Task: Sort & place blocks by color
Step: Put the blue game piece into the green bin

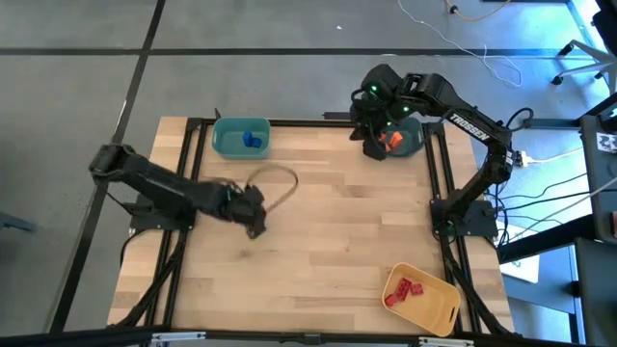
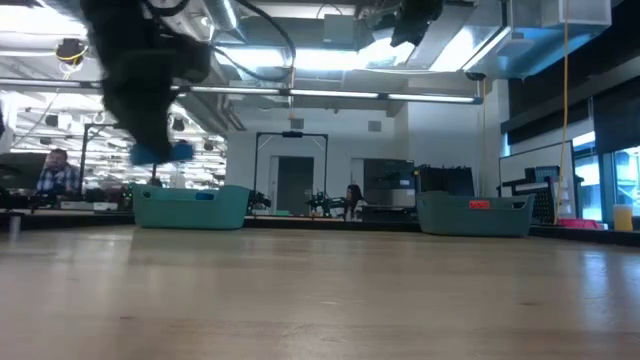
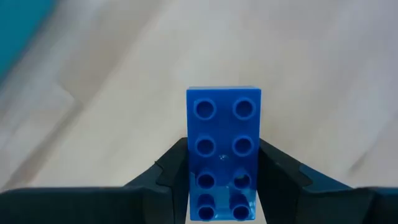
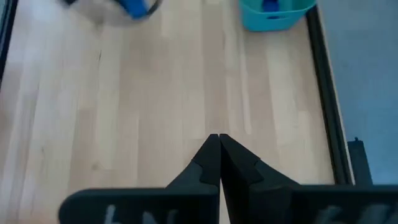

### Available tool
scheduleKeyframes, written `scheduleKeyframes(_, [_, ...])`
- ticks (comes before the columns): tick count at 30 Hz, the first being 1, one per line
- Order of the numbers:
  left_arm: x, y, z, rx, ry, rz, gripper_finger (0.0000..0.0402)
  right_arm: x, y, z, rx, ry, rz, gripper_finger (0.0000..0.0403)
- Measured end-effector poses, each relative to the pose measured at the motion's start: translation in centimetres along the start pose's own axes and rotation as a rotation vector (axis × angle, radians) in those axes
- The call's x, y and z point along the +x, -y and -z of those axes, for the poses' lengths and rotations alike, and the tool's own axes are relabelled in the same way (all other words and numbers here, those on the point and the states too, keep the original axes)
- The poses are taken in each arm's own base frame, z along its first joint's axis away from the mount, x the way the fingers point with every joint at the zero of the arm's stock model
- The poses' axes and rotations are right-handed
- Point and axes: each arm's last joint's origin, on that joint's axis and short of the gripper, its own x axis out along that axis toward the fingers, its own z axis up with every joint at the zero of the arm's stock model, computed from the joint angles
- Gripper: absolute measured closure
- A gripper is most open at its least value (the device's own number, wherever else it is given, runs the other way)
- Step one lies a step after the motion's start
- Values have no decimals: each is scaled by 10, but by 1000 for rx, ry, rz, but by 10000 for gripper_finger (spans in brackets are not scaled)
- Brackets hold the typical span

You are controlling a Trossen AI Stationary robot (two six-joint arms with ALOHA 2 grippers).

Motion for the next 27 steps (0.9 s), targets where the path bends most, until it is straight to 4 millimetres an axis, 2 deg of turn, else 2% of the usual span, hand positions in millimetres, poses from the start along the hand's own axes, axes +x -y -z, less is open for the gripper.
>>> scheduleKeyframes(6, [-21, -52, -33, -240, 152, -54, 271, 0, 0, 1, -71, -11, -5, 400])
scheduleKeyframes(11, [-23, -97, -52, -381, 186, -158, 271, 0, 0, 1, -111, -13, -6, 401])
scheduleKeyframes(21, [-2, -176, -86, -509, 216, -319, 271, 0, 0, 1, -112, -13, -6, 400])
scheduleKeyframes(27, [18, -219, -93, -588, 168, -344, 271, 0, 0, 1, -115, -13, -6, 401])
